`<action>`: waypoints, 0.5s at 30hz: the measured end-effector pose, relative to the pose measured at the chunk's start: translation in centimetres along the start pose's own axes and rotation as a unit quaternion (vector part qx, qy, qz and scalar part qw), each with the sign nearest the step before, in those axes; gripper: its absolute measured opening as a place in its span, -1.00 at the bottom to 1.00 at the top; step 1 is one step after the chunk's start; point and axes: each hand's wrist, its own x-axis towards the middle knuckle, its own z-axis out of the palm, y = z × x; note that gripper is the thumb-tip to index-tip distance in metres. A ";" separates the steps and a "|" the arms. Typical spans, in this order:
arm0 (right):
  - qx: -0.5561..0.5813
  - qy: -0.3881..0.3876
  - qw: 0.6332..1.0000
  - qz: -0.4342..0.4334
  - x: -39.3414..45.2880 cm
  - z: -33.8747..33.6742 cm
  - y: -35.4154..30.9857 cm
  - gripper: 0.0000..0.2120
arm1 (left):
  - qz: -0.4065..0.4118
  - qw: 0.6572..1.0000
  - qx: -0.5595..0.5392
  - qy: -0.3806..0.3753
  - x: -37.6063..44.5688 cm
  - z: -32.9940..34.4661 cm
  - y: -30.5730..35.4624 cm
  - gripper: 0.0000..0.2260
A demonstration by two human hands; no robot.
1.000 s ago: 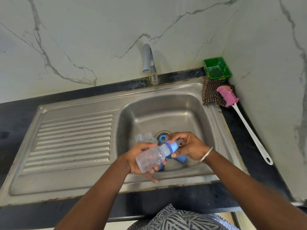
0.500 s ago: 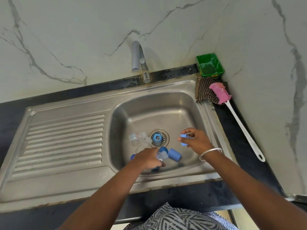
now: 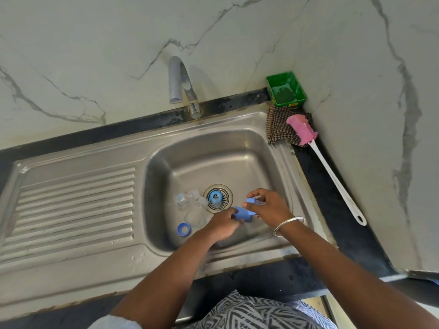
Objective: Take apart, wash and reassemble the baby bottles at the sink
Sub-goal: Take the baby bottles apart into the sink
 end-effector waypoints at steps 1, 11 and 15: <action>0.000 0.002 1.000 0.001 -0.1 0.0 -0.1 -0.81 | 0.009 0.999 -0.034 0.017 -0.1 -0.3 0.2 -0.59; 0.190 -0.042 0.978 0.075 -0.2 2.2 -2.5 -0.98 | 0.052 0.929 -0.346 0.117 -4.3 -3.5 1.1 -0.83; 0.272 -0.091 0.951 0.114 -0.5 4.3 -3.7 -0.83 | 0.080 0.926 -0.354 0.108 -6.3 -4.8 1.0 -0.89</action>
